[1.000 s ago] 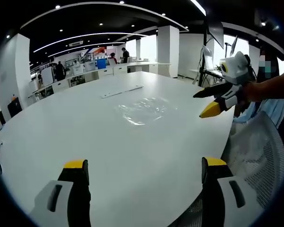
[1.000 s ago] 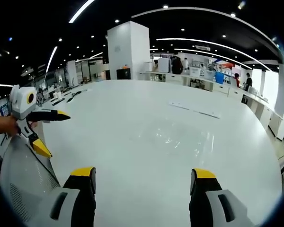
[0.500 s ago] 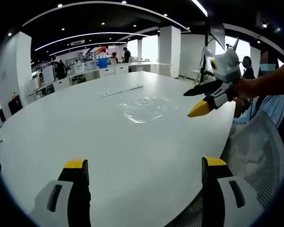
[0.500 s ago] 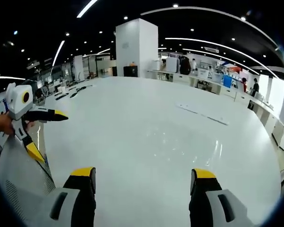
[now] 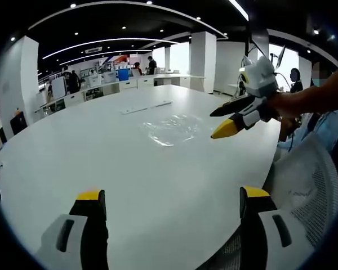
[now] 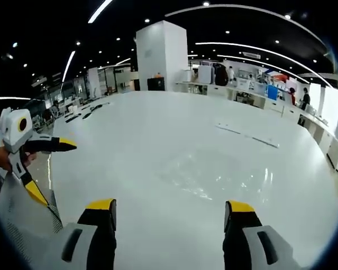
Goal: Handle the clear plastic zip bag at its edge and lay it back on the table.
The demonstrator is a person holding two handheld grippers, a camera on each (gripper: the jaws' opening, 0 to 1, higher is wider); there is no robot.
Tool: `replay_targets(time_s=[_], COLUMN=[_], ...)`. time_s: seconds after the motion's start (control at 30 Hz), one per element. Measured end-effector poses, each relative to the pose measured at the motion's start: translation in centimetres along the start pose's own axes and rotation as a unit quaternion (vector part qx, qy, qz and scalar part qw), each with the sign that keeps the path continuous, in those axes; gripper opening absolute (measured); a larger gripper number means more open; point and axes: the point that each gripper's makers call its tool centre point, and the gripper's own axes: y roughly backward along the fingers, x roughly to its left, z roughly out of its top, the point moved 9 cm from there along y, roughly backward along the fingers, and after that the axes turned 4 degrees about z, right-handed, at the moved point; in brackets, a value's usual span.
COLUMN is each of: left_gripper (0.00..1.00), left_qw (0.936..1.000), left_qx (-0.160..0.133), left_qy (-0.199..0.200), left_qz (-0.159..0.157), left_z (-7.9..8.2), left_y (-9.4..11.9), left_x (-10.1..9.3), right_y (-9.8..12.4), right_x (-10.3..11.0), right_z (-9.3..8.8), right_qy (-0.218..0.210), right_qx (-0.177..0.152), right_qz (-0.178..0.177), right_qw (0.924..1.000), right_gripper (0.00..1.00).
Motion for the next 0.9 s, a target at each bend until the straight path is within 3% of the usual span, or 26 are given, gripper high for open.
replay_targets(time_s=[0.6, 0.9], left_gripper=[0.97, 0.97], left_qw=[1.0000, 0.9998], left_qx=[-0.003, 0.001], left_qy=[-0.008, -0.018], left_qz=[-0.001, -0.005], left_z=[1.1, 1.5], left_y=[0.1, 0.3], left_x=[-0.3, -0.7], right_y=[-2.5, -3.8], right_x=[-0.1, 0.6], right_z=[1.6, 1.9], right_qy=[0.030, 0.058], right_qx=[0.017, 0.018], right_qz=[0.010, 0.024], right_qw=[0.9993, 0.9979], right_gripper=[0.73, 0.66])
